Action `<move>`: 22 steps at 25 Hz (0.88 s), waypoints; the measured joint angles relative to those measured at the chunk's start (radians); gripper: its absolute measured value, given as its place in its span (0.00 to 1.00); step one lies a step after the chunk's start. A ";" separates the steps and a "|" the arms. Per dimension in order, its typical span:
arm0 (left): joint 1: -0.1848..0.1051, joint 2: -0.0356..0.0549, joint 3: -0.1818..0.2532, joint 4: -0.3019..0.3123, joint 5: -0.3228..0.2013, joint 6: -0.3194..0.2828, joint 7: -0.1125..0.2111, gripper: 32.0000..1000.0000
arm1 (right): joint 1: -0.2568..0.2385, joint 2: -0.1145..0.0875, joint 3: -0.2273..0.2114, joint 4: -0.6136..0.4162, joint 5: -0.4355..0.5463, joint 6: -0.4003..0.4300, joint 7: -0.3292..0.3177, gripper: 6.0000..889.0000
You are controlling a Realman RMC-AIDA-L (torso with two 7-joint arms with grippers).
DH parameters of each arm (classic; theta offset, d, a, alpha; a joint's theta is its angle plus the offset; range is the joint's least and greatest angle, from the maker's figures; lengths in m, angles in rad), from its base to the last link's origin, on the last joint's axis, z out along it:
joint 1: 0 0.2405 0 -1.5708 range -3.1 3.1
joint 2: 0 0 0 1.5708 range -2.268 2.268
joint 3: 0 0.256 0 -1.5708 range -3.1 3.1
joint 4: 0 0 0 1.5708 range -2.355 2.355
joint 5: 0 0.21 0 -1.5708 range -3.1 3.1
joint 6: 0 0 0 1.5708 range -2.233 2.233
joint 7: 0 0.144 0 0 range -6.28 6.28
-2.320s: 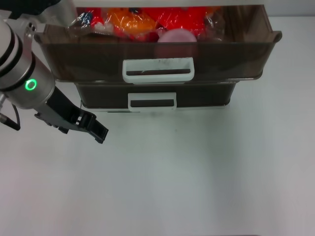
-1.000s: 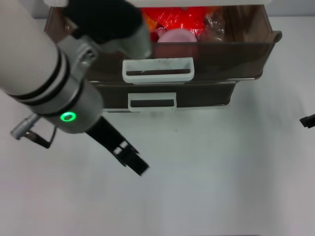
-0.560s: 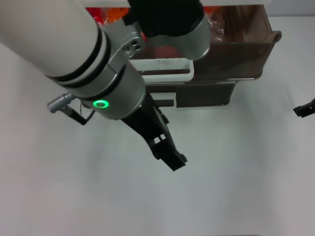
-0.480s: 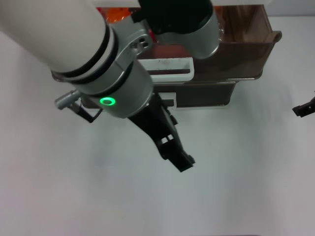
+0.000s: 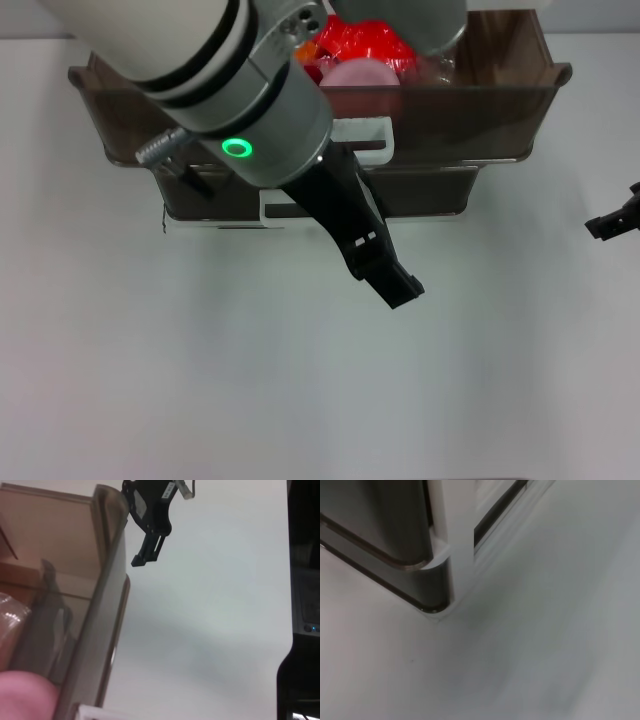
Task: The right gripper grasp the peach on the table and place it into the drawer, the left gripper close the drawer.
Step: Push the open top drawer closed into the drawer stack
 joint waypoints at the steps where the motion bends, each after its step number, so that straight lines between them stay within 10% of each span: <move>1: -0.003 0.0001 -0.009 -0.009 -0.002 0.003 0.014 0.88 | 0.000 0.000 0.000 0.001 0.000 -0.002 0.000 0.97; 22: -0.069 0.0052 -0.249 -0.269 0.003 0.099 0.234 0.88 | 0.002 0.000 0.009 0.013 0.037 -0.022 0.003 0.97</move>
